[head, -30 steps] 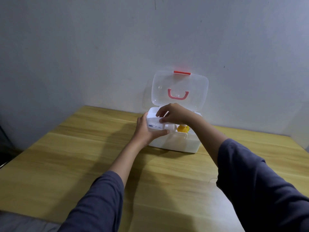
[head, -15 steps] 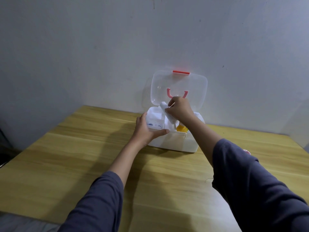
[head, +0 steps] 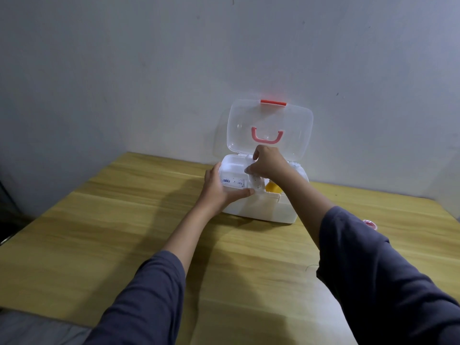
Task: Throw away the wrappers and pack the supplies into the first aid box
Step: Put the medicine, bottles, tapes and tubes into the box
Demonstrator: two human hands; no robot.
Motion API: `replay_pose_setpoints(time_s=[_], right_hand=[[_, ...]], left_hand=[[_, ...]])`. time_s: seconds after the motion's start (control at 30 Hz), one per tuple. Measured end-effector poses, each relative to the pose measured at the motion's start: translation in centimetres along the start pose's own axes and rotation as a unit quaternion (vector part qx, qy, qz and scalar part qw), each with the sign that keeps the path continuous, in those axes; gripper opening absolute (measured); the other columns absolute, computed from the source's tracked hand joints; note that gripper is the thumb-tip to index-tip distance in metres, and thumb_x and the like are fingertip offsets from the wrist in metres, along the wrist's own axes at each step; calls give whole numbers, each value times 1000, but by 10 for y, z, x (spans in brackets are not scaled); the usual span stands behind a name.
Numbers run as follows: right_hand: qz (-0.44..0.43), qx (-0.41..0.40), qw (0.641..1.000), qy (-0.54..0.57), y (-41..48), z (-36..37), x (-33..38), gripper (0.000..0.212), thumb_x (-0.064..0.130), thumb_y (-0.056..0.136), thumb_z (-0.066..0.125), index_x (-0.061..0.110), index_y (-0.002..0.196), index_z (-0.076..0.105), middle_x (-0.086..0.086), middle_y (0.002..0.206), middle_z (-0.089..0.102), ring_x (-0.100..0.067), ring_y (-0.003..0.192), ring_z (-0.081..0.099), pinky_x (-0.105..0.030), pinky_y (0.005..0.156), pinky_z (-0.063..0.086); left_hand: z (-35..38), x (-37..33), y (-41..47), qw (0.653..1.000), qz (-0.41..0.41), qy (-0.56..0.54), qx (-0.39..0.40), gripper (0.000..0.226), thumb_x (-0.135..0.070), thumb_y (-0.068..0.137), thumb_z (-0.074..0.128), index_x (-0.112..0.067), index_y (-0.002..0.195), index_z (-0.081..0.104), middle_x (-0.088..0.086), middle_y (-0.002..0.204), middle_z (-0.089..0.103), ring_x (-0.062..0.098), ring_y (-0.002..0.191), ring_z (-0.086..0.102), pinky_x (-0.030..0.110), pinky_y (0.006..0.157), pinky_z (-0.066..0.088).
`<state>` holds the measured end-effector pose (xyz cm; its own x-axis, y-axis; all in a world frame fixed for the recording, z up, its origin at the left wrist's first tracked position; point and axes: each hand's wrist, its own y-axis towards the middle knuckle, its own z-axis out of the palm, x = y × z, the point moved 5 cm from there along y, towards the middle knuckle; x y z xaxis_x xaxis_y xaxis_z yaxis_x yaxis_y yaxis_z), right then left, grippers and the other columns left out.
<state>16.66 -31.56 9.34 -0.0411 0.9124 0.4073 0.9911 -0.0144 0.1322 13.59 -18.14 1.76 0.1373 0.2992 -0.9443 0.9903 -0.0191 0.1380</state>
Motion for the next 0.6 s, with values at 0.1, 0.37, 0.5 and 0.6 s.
replay_pose_setpoints(time_s=[0.1,0.37,0.5,0.6], right_hand=[[3,-8,1000,1,-1,1,0,40,16,74,70,1,107,56,-15,110,59,-21,84,49,-32,71,48],[51,22,998,17,4,2,-11,35,9,70,72,-6,101,63,-17,97,64,-19,74,47,-22,47,35],[42,-9,999,28,4,2,-11,20,7,70,69,-4,84,62,-15,82,56,-22,70,48,-24,46,34],[19,-62,997,48,-3,-13,-14,23,7,74,63,-14,84,60,-27,86,63,-31,76,54,-33,57,45]], left_hand=[[0,2,2,1000,6,-6,1,118,-44,44,90,-20,144,34,-4,130,33,18,126,43,35,103,43],[1,7,5,1000,14,-12,0,107,-34,57,92,-21,146,33,1,138,33,18,128,42,35,105,41],[0,6,5,1000,23,-8,-4,103,-32,61,91,-21,146,33,1,139,33,17,128,41,32,103,41],[1,6,5,999,31,-6,0,102,-31,63,89,-22,146,31,1,140,32,13,122,39,28,98,38]])
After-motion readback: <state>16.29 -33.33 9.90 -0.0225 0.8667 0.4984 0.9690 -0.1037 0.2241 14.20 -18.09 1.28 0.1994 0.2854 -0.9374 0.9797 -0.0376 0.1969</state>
